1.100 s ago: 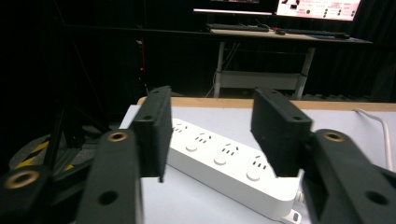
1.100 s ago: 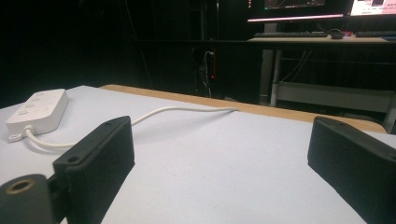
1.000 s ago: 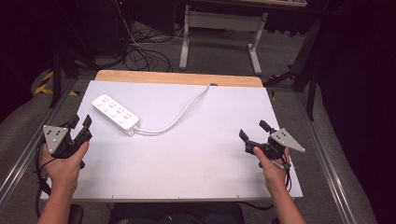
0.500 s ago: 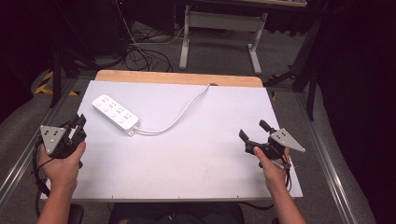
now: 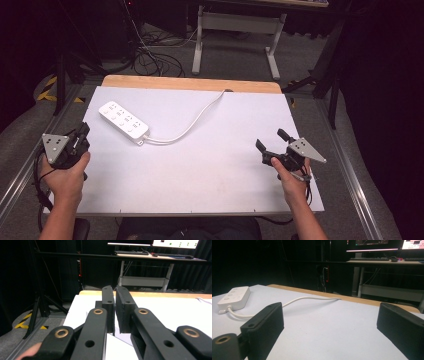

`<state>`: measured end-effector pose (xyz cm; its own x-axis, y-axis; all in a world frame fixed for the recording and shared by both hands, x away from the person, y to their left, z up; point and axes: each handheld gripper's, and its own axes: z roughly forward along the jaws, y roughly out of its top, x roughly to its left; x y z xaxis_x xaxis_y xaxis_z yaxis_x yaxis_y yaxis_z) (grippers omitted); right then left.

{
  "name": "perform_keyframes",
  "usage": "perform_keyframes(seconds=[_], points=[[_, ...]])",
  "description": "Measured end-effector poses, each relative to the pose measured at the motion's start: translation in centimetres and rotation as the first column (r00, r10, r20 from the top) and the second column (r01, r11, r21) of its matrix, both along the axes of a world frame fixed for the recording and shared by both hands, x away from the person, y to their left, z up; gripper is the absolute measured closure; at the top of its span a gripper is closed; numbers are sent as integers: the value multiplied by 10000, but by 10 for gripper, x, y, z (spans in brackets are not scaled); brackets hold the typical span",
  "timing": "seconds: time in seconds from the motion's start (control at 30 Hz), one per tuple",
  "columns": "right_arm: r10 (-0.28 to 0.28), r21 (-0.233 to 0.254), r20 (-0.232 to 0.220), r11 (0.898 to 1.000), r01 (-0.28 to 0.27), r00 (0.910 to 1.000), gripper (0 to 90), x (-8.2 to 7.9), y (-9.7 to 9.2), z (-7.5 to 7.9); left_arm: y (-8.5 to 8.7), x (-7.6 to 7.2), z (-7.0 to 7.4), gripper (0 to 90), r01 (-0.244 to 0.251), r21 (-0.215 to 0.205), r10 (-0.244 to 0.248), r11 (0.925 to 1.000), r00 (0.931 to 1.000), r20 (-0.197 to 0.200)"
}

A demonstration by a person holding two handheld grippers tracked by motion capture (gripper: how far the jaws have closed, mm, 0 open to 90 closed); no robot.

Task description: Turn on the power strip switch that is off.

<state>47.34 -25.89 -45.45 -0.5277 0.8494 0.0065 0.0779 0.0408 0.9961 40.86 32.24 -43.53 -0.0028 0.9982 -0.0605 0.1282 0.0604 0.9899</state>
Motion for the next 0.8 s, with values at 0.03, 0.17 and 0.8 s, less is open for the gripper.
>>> perform_keyframes(seconds=[0.03, 0.17, 0.8], points=[[7, -12, -7, 10000, -7, 10000, 77, 0, 0, 0, 0, 0, 0, 868, -28, -18, 28, 10000, 10000, -11], [27, -21, -23, 10000, -27, 10000, 79, 0, 0, 0, 0, 0, 1, 886, -34, -104, 33, 9999, 9999, -126], [105, 16, -171, 9999, -104, 9998, 78, -1, 0, -1, 6, 18, 8, 900, -176, 294, 184, 9994, 9994, -292]])
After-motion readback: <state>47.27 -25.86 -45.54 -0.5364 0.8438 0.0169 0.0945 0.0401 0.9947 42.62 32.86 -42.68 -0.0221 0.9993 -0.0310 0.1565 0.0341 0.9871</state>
